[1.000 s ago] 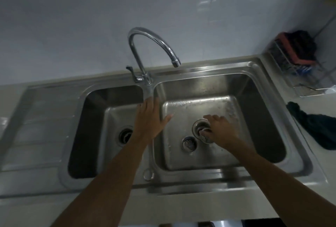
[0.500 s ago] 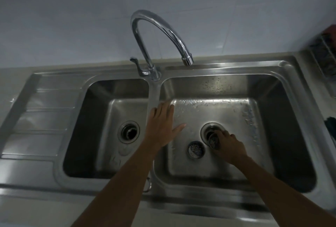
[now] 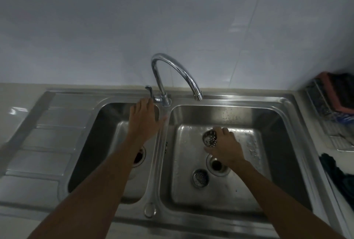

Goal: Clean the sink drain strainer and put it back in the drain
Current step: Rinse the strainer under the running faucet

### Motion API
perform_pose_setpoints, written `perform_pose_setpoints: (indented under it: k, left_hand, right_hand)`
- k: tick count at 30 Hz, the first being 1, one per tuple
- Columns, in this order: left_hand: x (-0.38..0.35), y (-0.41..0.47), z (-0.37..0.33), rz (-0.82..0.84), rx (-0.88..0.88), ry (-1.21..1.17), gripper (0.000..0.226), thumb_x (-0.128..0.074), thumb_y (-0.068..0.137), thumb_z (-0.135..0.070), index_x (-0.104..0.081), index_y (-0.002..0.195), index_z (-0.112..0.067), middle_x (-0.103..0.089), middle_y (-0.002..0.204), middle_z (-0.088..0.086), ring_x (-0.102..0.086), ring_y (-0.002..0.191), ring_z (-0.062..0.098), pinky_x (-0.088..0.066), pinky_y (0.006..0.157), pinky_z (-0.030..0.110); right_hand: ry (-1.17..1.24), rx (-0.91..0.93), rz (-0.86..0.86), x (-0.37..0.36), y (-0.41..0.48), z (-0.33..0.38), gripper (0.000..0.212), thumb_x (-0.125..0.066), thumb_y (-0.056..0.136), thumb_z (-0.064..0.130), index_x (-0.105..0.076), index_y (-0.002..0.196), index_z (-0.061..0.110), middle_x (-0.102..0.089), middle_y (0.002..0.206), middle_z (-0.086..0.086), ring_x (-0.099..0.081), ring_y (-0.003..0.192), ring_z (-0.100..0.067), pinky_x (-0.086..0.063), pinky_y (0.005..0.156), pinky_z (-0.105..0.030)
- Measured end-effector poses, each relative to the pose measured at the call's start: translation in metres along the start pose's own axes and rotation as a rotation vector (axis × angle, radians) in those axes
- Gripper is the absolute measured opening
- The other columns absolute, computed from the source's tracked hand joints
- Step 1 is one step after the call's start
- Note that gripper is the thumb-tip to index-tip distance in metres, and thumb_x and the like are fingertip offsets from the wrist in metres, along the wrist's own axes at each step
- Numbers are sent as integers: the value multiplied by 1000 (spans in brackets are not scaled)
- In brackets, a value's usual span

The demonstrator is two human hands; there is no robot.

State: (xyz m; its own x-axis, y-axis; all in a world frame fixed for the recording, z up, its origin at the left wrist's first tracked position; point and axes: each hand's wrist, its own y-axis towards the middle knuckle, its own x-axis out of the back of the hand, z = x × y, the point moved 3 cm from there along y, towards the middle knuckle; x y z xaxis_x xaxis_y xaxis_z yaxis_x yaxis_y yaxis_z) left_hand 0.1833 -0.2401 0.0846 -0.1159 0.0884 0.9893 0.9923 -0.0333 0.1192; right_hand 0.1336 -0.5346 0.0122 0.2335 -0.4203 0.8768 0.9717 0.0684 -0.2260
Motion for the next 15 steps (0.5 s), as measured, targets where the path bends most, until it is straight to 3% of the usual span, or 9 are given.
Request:
perform_pose_setpoints:
  k: [5, 10, 15]
  left_hand:
    - [20, 33, 19, 53, 16, -7, 92, -59, 93, -63, -29, 154, -1, -27, 164, 21, -27, 153, 35, -28, 122, 52]
    - [15, 44, 23, 3, 33, -202, 59, -58, 102, -37, -40, 146, -3, -45, 152, 16, -41, 143, 33, -33, 116, 49]
    - [12, 49, 41, 21, 13, -429, 44, -51, 106, -32, -49, 142, -7, -54, 144, 15, -49, 134, 34, -36, 112, 51]
  right_hand:
    - [41, 13, -102, 21, 8, 25, 81, -81, 73, 55, -44, 137, 23, -51, 130, -6, -50, 120, -26, -53, 90, -42]
    - [38, -7, -168, 28, 7, 39, 83, -82, 70, 55, -45, 136, 22, -51, 127, -7, -53, 115, -29, -54, 89, -45]
    - [54, -61, -215, 32, -1, 47, 81, -83, 69, 54, -45, 134, 23, -52, 126, -7, -53, 116, -29, -54, 89, -44]
